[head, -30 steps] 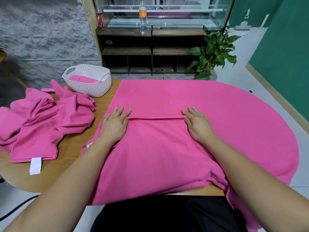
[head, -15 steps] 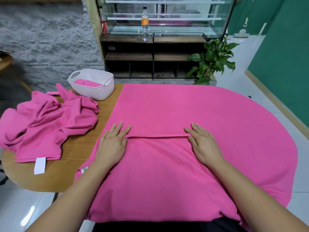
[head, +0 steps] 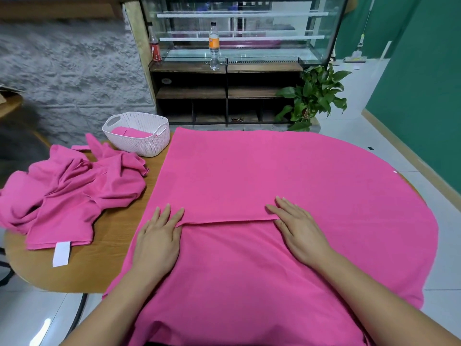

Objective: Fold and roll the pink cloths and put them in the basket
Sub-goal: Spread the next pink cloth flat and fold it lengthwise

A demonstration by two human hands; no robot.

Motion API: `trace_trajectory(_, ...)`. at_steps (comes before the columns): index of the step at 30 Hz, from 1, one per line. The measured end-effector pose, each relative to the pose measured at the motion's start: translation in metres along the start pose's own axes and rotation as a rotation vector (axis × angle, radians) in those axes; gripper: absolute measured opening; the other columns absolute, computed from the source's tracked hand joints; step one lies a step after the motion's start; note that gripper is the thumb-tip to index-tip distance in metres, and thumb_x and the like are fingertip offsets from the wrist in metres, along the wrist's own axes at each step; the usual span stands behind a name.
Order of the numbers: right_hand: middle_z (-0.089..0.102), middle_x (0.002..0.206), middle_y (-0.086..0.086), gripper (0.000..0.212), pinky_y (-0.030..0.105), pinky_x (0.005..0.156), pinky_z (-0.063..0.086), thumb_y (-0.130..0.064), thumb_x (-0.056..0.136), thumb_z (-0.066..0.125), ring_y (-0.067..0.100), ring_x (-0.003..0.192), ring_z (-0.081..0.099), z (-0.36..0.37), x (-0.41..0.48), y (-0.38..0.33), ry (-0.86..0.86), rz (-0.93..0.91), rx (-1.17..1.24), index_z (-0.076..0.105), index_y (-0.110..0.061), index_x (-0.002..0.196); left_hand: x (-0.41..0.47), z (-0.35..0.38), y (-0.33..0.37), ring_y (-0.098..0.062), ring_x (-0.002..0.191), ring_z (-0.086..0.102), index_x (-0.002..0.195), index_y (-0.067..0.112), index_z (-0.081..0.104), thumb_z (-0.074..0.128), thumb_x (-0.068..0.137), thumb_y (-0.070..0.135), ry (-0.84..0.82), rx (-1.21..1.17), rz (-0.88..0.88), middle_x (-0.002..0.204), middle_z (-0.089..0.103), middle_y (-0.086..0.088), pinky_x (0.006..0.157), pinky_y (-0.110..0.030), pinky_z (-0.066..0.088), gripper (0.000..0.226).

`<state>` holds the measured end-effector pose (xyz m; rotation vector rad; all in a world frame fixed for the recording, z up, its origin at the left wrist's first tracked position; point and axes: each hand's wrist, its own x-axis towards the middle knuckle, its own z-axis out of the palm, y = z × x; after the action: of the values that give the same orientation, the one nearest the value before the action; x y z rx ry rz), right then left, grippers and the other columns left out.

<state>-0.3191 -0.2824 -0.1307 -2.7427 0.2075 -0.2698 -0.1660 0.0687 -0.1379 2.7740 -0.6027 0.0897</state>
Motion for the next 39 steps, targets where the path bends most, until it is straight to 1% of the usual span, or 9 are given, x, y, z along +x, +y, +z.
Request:
trace_trajectory(2,0.036,0.168,-0.004,0.052,0.03,0.127,0.016,-0.043,0.108,0.03,0.012,0.158,0.026,-0.007,0.008,0.001,0.078,0.013,0.023,0.048,-0.036,0.156,0.017,-0.006,0.006,-0.023,0.161,0.016,0.161,0.04,0.037,0.042,0.11,0.032,0.022,-0.023,0.036,0.173,0.023,0.003,0.129,-0.045,0.023,0.052)
trace_trajectory(6,0.037,0.168,0.001,0.05,0.043,0.128,0.026,-0.04,0.111,0.032,0.018,0.158,0.029,-0.028,0.044,0.009,0.166,0.067,0.023,0.047,-0.03,0.158,0.073,-0.01,0.02,-0.029,0.16,0.023,0.158,0.03,0.046,0.047,0.108,0.025,0.065,-0.069,0.106,0.17,0.031,-0.006,0.128,-0.048,0.025,0.051)
trace_trajectory(10,0.036,0.168,0.006,0.047,0.048,0.127,0.027,-0.038,0.113,0.036,0.023,0.158,0.028,-0.032,0.09,0.028,0.135,0.106,-0.018,0.046,-0.03,0.158,0.132,-0.001,0.026,-0.029,0.16,0.022,0.159,0.033,0.045,0.045,0.108,0.028,0.021,-0.053,0.118,0.17,0.031,-0.008,0.128,-0.049,0.025,0.051)
trace_trajectory(14,0.035,0.169,0.009,0.046,0.047,0.128,0.025,-0.036,0.114,0.037,0.024,0.159,0.026,-0.017,0.119,0.045,0.028,0.142,-0.063,0.045,-0.03,0.158,0.159,0.012,0.024,-0.025,0.16,0.021,0.159,0.036,0.042,0.043,0.108,0.029,-0.052,-0.014,0.112,0.171,0.031,-0.004,0.128,-0.048,0.023,0.051)
trace_trajectory(16,0.032,0.171,0.008,0.046,0.045,0.129,0.02,-0.035,0.114,0.037,0.023,0.16,0.024,-0.006,0.119,0.049,-0.024,0.129,-0.092,0.044,-0.03,0.159,0.156,0.019,0.023,-0.021,0.161,0.019,0.16,0.036,0.04,0.041,0.109,0.029,-0.068,-0.007,0.121,0.172,0.028,0.0,0.13,-0.047,0.019,0.052)
trace_trajectory(19,0.03,0.172,0.004,0.046,0.042,0.131,0.015,-0.034,0.113,0.036,0.02,0.16,0.021,0.003,0.112,0.052,-0.006,0.13,-0.084,0.044,-0.031,0.159,0.148,0.021,0.021,-0.018,0.161,0.016,0.162,0.037,0.037,0.039,0.108,0.027,-0.069,-0.012,0.117,0.173,0.025,0.004,0.13,-0.045,0.015,0.054)
trace_trajectory(27,0.029,0.172,-0.002,0.046,0.04,0.131,0.014,-0.034,0.114,0.036,0.015,0.16,0.02,-0.001,0.084,0.046,0.015,0.124,-0.044,0.044,-0.033,0.159,0.116,0.018,0.019,-0.019,0.161,0.018,0.162,0.037,0.035,0.041,0.108,0.027,-0.045,-0.012,0.141,0.173,0.025,0.003,0.13,-0.045,0.017,0.055)
trace_trajectory(35,0.026,0.172,-0.005,0.048,0.036,0.132,0.012,-0.038,0.113,0.033,0.01,0.16,0.016,0.0,0.019,0.026,0.041,0.127,-0.043,0.042,-0.034,0.16,0.062,0.014,0.014,-0.016,0.161,0.015,0.162,0.039,0.034,0.044,0.109,0.028,-0.038,-0.022,0.168,0.173,0.023,0.006,0.131,-0.042,0.015,0.056)
trace_trajectory(39,0.023,0.172,-0.008,0.048,0.034,0.132,0.009,-0.038,0.113,0.033,0.008,0.16,0.015,0.0,-0.009,0.017,0.046,0.126,-0.048,0.04,-0.036,0.161,0.029,0.012,0.012,-0.013,0.162,0.011,0.163,0.041,0.03,0.036,0.109,0.034,-0.05,-0.007,0.164,0.174,0.017,0.01,0.131,-0.038,0.01,0.055)
